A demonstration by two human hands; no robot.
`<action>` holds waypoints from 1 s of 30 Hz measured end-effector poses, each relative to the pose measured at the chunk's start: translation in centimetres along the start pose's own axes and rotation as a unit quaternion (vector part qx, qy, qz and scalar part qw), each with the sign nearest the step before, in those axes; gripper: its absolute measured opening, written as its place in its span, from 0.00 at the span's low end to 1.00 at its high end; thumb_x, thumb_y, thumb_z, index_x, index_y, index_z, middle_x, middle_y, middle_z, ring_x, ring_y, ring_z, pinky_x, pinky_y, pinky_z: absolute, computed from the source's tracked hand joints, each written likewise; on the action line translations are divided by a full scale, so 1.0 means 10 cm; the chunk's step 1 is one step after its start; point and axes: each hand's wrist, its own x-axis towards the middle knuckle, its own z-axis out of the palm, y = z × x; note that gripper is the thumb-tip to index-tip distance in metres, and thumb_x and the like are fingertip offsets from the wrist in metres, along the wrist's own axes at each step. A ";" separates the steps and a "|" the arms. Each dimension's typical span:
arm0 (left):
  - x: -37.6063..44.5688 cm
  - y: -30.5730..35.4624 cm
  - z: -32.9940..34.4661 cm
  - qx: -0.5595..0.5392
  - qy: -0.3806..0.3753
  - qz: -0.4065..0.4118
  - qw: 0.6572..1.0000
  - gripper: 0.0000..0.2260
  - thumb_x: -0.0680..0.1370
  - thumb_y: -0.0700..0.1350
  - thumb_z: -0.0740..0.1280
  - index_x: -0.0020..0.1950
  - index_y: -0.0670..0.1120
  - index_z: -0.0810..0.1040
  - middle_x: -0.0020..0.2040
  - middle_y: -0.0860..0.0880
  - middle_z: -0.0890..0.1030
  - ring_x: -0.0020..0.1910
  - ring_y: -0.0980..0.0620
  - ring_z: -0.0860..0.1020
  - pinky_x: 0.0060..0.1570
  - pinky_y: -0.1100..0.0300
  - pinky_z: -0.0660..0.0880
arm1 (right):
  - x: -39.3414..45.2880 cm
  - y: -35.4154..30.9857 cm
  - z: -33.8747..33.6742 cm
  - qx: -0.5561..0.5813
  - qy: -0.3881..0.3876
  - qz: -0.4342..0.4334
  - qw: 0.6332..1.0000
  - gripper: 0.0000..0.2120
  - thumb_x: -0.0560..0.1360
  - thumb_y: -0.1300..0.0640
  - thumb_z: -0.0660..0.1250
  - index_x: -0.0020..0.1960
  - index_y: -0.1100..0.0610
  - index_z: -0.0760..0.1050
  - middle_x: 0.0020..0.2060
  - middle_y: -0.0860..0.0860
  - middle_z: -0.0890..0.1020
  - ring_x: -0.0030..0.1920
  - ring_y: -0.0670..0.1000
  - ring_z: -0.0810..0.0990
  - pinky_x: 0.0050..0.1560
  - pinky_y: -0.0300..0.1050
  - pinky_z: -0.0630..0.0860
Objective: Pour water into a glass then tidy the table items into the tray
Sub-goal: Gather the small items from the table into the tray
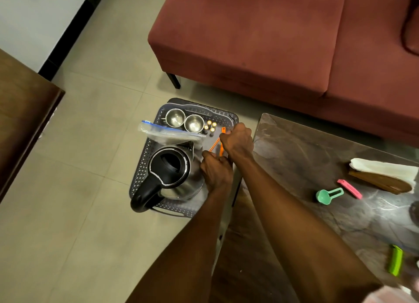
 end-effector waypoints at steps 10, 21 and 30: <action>-0.48 0.00 0.13 0.145 -0.069 0.120 0.980 0.05 0.76 0.45 0.66 0.51 0.46 0.75 0.50 0.42 0.81 0.53 0.40 0.78 0.51 0.51 0.73 | -0.32 0.98 -0.74 0.039 0.052 0.084 0.994 0.06 0.72 0.51 0.67 0.48 0.51 0.77 0.46 0.50 0.82 0.48 0.54 0.81 0.53 0.50 0.79; -2.09 -0.18 1.35 0.218 -0.242 0.194 0.925 0.03 0.73 0.45 0.69 0.44 0.50 0.76 0.45 0.46 0.83 0.49 0.42 0.80 0.47 0.55 0.75 | -1.19 3.17 -2.06 0.133 0.143 0.212 0.957 0.03 0.72 0.55 0.68 0.42 0.52 0.74 0.48 0.56 0.84 0.54 0.60 0.81 0.56 0.51 0.78; -3.15 -0.44 2.23 0.248 -0.335 0.195 0.888 0.06 0.72 0.48 0.70 0.44 0.48 0.77 0.43 0.48 0.83 0.48 0.44 0.81 0.49 0.53 0.78 | -1.57 4.48 -2.69 0.158 0.182 0.286 0.927 0.03 0.69 0.59 0.68 0.42 0.56 0.80 0.41 0.56 0.85 0.47 0.58 0.84 0.52 0.53 0.80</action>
